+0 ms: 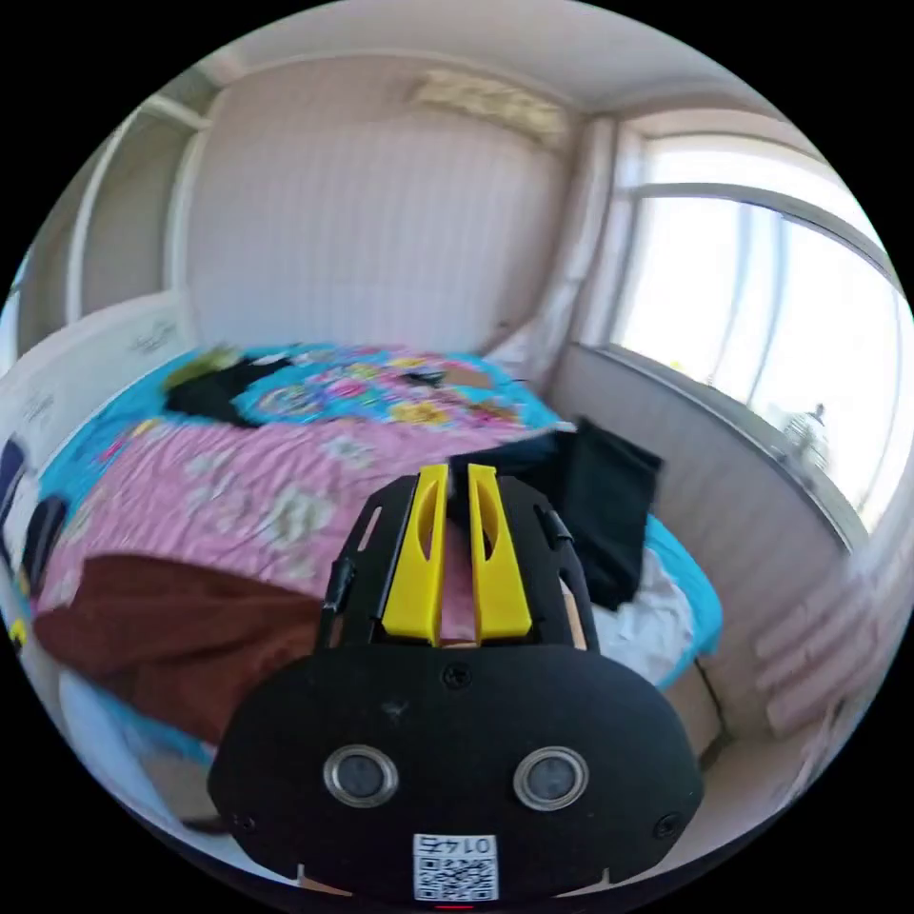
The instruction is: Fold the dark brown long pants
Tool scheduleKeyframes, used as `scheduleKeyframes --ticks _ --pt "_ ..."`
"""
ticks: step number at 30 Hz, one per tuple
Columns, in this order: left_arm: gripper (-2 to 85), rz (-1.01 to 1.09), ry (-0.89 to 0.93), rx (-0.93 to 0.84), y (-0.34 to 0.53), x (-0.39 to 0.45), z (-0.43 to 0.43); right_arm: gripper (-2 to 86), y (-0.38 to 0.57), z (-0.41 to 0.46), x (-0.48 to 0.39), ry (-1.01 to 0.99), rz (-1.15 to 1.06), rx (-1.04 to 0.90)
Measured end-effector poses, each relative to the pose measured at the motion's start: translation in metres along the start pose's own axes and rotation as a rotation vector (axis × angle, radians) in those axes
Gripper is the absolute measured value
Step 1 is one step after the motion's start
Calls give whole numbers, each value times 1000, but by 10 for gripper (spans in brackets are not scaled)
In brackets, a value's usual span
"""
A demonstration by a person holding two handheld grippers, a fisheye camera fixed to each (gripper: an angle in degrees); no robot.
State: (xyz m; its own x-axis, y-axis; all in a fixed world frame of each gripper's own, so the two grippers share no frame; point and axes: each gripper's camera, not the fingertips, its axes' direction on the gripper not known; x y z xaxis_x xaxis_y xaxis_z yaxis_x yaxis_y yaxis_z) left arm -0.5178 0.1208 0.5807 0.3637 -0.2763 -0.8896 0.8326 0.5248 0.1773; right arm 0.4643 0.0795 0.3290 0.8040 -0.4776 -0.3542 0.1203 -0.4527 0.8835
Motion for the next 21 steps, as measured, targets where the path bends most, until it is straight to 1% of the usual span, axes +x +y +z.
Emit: scheduleKeyframes --ticks 1,2,3,4,5,6,7,8,9,11,13,14,16,18,19,20,21 --pt "116 -3 6 -18 1 1 3 63 -4 8 -20 -85 -64 -31" --pt "125 -12 12 -60 4 2 13 71 -10 24 -60 -235 -168 -109" --pt "133 -25 17 -95 8 5 26 80 -12 40 -100 -377 -218 -177" --pt "131 -30 24 -103 11 6 32 85 -11 48 -119 -451 -243 -197" --pt "128 -28 49 -103 15 12 43 95 -9 63 -159 -578 -289 -238" --pt "119 -17 76 -79 17 20 49 106 -5 76 -200 -664 -351 -279" --pt "114 -20 78 -59 18 24 50 105 -3 81 -221 -687 -394 -294" --pt "112 -50 80 -20 19 30 54 105 2 87 -262 -714 -498 -294" --pt "111 -98 109 16 23 33 59 114 8 90 -301 -738 -591 -260" --pt "105 -192 189 46 31 35 72 130 17 95 -353 -753 -703 -218" --pt "94 -260 226 47 41 38 85 151 24 106 -401 -758 -809 -255" --pt "88 -284 228 34 46 41 93 163 27 119 -427 -761 -845 -315" --pt "93 -265 213 16 52 50 101 174 33 142 -457 -761 -870 -429" --pt "136 -231 151 0 57 66 107 183 48 176 -482 -699 -889 -585" --pt "142 -215 144 -12 57 71 110 184 54 184 -486 -686 -895 -636" --pt "147 -166 124 -54 56 84 116 177 62 195 -487 -721 -843 -681" --pt "144 -101 100 -85 55 99 123 164 65 195 -480 -776 -809 -642"
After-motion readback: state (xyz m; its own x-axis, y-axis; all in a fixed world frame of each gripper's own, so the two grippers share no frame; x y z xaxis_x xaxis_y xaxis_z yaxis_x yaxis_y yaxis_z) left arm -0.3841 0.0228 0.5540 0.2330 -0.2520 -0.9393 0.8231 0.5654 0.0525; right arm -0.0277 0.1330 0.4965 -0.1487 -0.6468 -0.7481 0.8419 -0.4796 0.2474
